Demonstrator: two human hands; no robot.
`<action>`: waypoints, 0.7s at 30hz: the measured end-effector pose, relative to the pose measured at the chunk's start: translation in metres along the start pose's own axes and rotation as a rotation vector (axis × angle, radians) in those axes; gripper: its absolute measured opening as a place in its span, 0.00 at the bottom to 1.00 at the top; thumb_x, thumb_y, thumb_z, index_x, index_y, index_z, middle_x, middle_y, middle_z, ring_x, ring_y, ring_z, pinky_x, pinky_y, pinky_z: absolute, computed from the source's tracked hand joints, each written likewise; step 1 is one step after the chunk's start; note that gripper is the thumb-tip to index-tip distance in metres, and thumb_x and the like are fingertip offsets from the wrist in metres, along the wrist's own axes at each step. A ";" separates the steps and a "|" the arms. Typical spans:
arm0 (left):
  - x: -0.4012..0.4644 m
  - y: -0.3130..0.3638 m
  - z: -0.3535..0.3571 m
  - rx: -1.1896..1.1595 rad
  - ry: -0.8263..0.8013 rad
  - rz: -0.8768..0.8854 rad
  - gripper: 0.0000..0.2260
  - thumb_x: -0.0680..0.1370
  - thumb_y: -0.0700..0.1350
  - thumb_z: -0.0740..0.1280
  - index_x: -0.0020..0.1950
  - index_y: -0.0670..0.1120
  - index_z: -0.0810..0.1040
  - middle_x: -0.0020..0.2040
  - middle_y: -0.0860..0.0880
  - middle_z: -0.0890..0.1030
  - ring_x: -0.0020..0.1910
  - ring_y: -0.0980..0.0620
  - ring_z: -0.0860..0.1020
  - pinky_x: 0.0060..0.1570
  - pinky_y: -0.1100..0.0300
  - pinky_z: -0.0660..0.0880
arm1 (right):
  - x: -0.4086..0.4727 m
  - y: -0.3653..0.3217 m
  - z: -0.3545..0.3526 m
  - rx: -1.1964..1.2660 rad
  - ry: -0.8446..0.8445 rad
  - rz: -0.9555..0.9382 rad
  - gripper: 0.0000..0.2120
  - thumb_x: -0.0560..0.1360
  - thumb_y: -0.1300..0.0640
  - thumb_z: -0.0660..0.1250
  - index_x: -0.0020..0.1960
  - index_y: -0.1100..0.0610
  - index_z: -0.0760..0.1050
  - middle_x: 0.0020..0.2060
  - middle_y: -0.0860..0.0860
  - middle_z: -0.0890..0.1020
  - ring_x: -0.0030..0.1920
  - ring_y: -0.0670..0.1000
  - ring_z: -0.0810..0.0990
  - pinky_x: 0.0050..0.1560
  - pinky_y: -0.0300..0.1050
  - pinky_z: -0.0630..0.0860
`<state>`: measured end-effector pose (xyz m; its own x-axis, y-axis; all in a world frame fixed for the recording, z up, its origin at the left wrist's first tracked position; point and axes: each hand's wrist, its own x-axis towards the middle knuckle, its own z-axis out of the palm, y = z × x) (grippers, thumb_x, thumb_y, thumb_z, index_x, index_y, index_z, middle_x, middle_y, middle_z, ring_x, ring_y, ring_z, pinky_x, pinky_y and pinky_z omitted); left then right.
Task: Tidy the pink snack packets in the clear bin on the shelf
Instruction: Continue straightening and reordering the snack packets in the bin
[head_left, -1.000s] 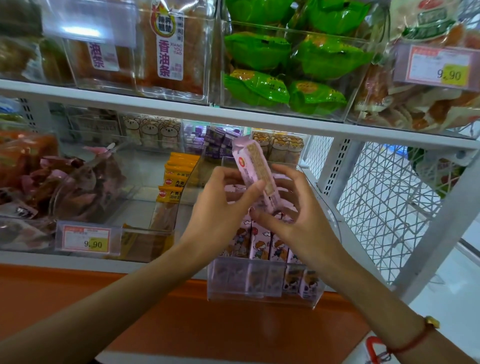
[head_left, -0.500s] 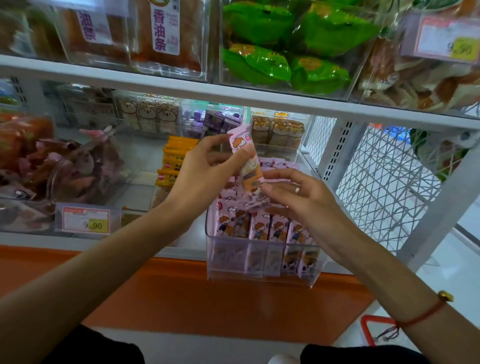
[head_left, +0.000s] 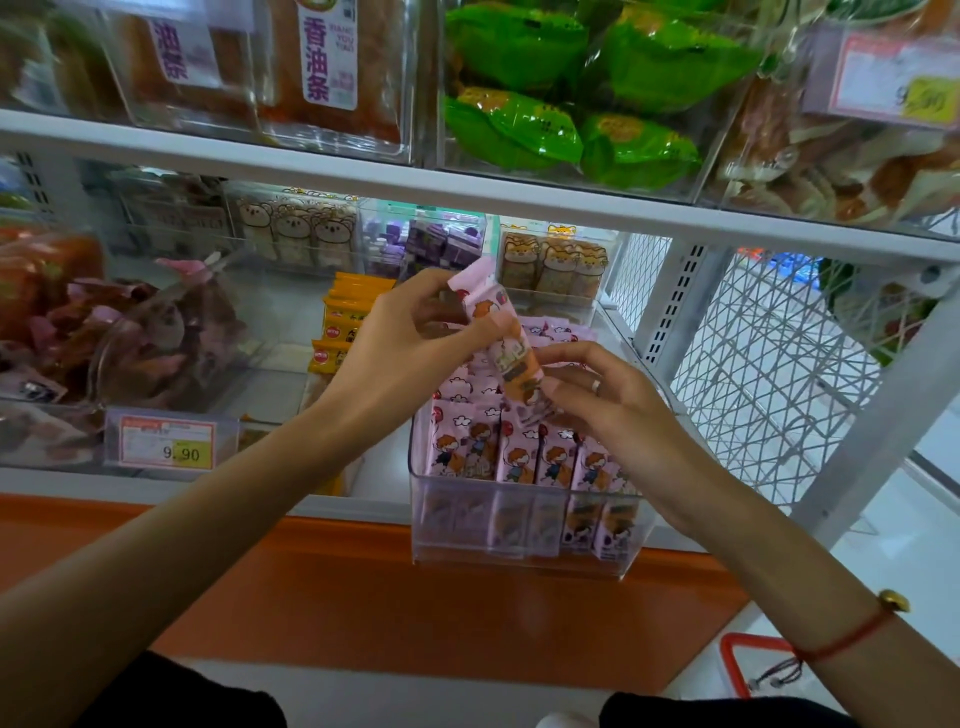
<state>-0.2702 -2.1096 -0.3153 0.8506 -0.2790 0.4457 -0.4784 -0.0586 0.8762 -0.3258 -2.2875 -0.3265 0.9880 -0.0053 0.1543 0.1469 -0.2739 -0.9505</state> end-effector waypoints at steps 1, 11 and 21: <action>0.000 0.001 0.000 -0.005 -0.016 0.023 0.14 0.69 0.55 0.70 0.52 0.54 0.77 0.48 0.54 0.84 0.48 0.59 0.82 0.46 0.66 0.79 | 0.000 0.000 0.000 -0.032 -0.008 -0.014 0.09 0.78 0.60 0.63 0.55 0.49 0.74 0.53 0.47 0.82 0.53 0.46 0.81 0.58 0.46 0.74; 0.024 -0.013 0.010 0.023 0.116 0.072 0.13 0.75 0.42 0.71 0.52 0.53 0.70 0.52 0.50 0.79 0.52 0.53 0.81 0.51 0.60 0.78 | 0.036 0.006 -0.025 -0.784 0.126 -0.193 0.20 0.78 0.62 0.62 0.69 0.55 0.68 0.66 0.52 0.73 0.64 0.51 0.72 0.60 0.39 0.65; 0.105 -0.042 0.028 0.199 -0.003 -0.065 0.12 0.75 0.36 0.69 0.45 0.33 0.66 0.37 0.34 0.66 0.43 0.33 0.72 0.49 0.44 0.72 | 0.119 0.022 -0.022 -1.230 -0.132 -0.023 0.16 0.78 0.59 0.56 0.65 0.60 0.71 0.60 0.58 0.76 0.56 0.56 0.76 0.53 0.46 0.71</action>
<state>-0.1669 -2.1636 -0.3102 0.8803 -0.2717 0.3889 -0.4568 -0.2643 0.8494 -0.2063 -2.3150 -0.3233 0.9935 0.0886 0.0713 0.0924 -0.9944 -0.0520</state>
